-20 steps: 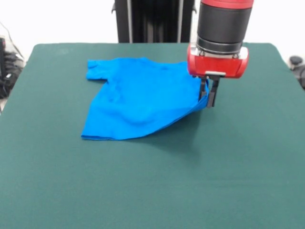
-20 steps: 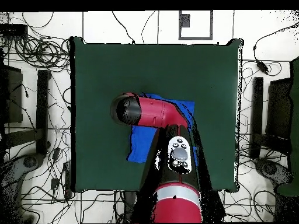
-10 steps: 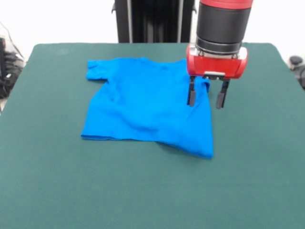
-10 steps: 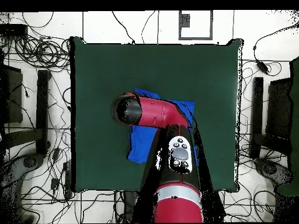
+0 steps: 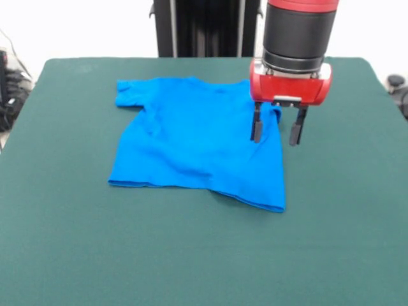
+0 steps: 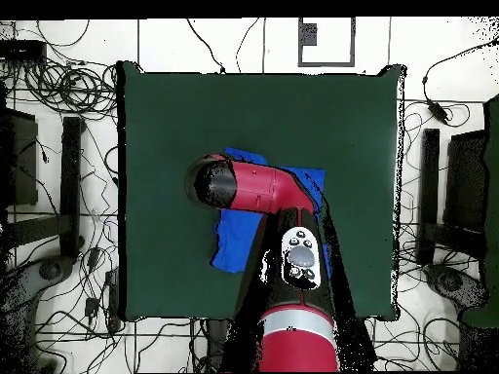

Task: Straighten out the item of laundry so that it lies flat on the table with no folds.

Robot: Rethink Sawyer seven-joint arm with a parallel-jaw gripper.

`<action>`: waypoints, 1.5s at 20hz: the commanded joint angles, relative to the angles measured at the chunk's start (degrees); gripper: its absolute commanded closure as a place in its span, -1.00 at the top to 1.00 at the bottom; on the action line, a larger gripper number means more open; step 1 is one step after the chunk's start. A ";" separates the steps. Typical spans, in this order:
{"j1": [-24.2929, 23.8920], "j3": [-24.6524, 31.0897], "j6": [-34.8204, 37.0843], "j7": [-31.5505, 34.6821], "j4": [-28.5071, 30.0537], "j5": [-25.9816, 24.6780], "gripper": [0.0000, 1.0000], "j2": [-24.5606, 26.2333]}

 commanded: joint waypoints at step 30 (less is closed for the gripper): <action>-1.46 5.61 -14.47 10.19 16.75 -1.57 1.00 0.15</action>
